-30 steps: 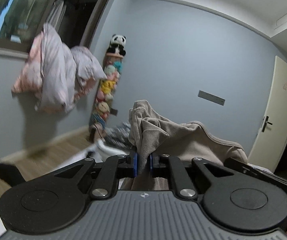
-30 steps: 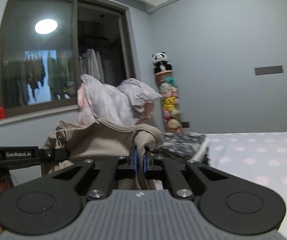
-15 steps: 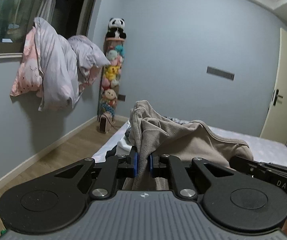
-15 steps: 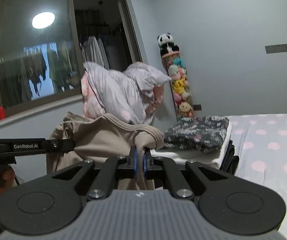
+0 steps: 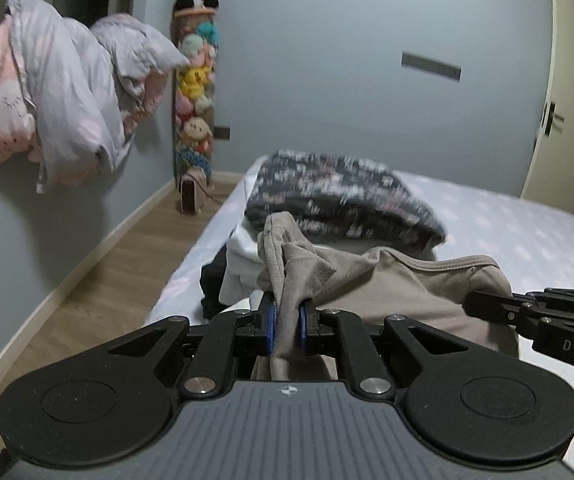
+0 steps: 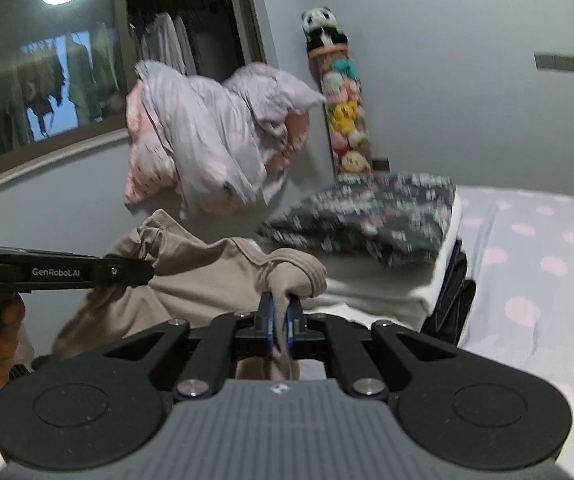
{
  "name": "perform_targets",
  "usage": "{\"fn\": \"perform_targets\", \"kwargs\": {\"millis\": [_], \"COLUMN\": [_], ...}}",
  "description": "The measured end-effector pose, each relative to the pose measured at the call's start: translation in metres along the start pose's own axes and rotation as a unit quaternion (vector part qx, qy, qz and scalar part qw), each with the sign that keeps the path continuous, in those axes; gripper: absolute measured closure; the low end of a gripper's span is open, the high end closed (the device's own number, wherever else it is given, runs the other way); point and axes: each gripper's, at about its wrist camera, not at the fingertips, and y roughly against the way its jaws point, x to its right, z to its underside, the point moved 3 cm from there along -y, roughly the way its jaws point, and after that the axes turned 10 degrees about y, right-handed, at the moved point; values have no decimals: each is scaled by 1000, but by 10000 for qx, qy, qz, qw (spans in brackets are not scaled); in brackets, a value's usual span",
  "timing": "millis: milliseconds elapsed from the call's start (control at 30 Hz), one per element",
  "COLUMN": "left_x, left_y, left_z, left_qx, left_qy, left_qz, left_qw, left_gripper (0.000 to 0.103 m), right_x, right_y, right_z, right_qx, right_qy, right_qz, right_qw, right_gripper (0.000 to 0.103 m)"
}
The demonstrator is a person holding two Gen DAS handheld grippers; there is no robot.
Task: Fold clothes
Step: 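Lift the folded shirt with both grippers and carry it onto the clothes stack, then lower the shirt onto the stack and open both grippers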
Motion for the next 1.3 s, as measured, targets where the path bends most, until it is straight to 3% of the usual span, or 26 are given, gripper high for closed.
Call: {"fn": "perform_targets", "kwargs": {"millis": [200,400,533,700,833,967,1167,1300], "left_x": [-17,-31,-32,-32,-23,-2,11,-4], "left_y": [-40,-49,-39,1,40,61,57,45], "left_z": [6,10,2,-14,-17,4,42,54], "left_qx": [-428,-582,-460,-142,-24,-152,-424,-533], "left_qy": [36,211,302,443,316,23,-255,26], "left_qz": [80,110,-106,-379,-425,-312,-398,-491], "left_qw": [9990,9980,9984,9982,9986,9994,9980,9974], "left_gripper": [89,88,77,77,77,77,79,81], "right_x": [18,28,33,47,33,4,-40,-45], "right_y": [-40,-62,-56,-29,4,17,37,20], "right_z": [21,37,29,12,5,15,30,38], "right_qx": [-406,-726,-753,-643,-479,-553,-662,-819], "right_qy": [-274,-449,-442,-421,-289,-77,242,282], "right_qz": [-72,-133,105,509,242,-44,-473,-492], "right_qw": [9988,9963,9961,9957,9981,9984,9964,9950], "right_gripper": [96,93,80,79,79,79,79,79]}}
